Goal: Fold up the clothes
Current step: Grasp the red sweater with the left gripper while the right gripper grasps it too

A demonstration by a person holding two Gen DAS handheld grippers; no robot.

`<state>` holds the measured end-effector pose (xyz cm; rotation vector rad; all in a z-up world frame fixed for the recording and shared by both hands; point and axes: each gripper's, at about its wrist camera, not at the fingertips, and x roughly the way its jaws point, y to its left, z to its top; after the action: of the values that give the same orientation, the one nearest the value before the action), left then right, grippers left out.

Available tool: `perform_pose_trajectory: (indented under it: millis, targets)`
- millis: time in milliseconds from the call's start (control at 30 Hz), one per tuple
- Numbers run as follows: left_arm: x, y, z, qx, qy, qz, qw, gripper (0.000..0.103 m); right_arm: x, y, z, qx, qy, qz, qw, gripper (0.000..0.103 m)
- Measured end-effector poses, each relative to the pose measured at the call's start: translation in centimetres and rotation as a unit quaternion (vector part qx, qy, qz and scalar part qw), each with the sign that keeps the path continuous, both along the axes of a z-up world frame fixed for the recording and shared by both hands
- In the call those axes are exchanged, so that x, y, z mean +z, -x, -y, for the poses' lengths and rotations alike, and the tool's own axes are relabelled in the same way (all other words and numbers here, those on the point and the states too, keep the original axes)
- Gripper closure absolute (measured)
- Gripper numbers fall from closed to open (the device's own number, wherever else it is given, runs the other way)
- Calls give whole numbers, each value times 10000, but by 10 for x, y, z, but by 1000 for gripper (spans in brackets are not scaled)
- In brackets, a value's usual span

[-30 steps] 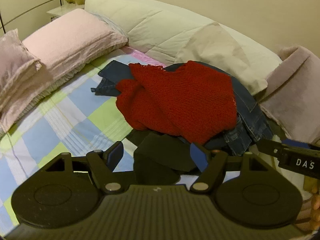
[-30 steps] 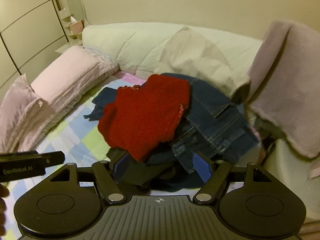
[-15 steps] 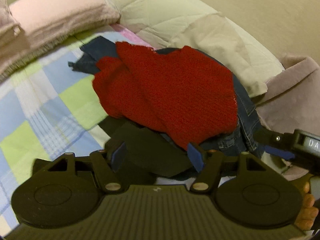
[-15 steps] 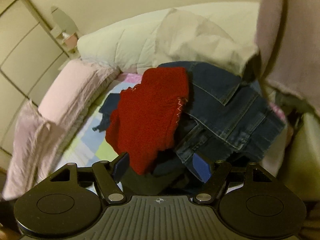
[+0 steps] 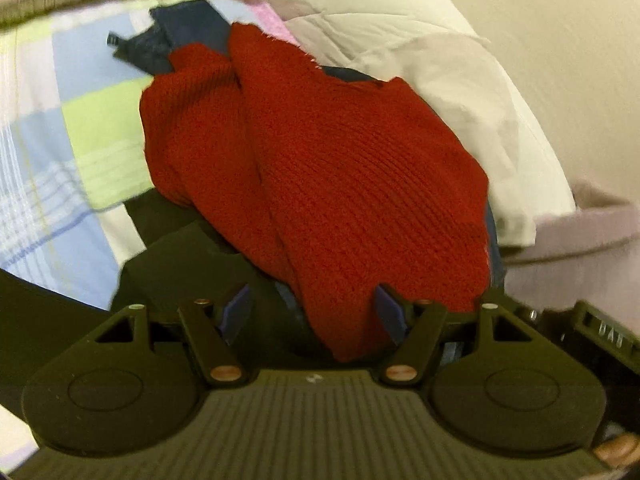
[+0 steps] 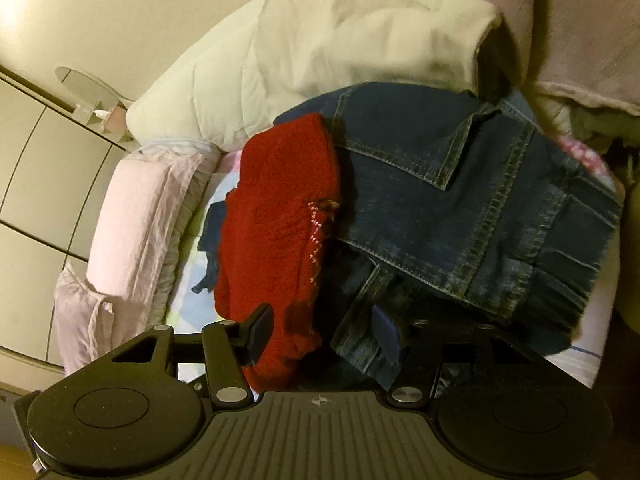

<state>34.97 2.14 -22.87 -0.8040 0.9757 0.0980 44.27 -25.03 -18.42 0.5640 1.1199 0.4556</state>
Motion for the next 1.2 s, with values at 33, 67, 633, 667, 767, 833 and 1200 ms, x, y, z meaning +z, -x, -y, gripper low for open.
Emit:
perform_pose_trajectory:
  millis: [33, 67, 633, 667, 767, 833, 1200]
  targets:
    - [-5, -4, -2, 67, 113, -20, 9999, 39, -2, -3, 0, 20, -42, -14, 10000, 44]
    - [-9, -7, -3, 143, 242, -21, 9996, 39, -4, -5, -1, 45, -89, -25, 9999, 44]
    - [89, 71, -47, 1270, -570, 1778, 9742, 97, 99, 19, -70, 1786, -1283, 1205, 9681, 99]
    - [103, 86, -53, 1409, -696, 1914, 9688, 97, 113, 29, -81, 1983, -1446, 1335, 9602, 99]
    - [147, 140, -68, 1827, -1108, 2324, 9489, 98, 157, 59, -113, 2564, -1927, 1718, 9314, 99]
    - [179, 180, -78, 2037, -1424, 2585, 9335, 98, 184, 89, -130, 2844, -2243, 1914, 9122, 99]
    - [344, 415, -91, 2569, -3058, 3505, 8471, 97, 314, 272, -206, 3824, -3754, 2710, 7996, 99]
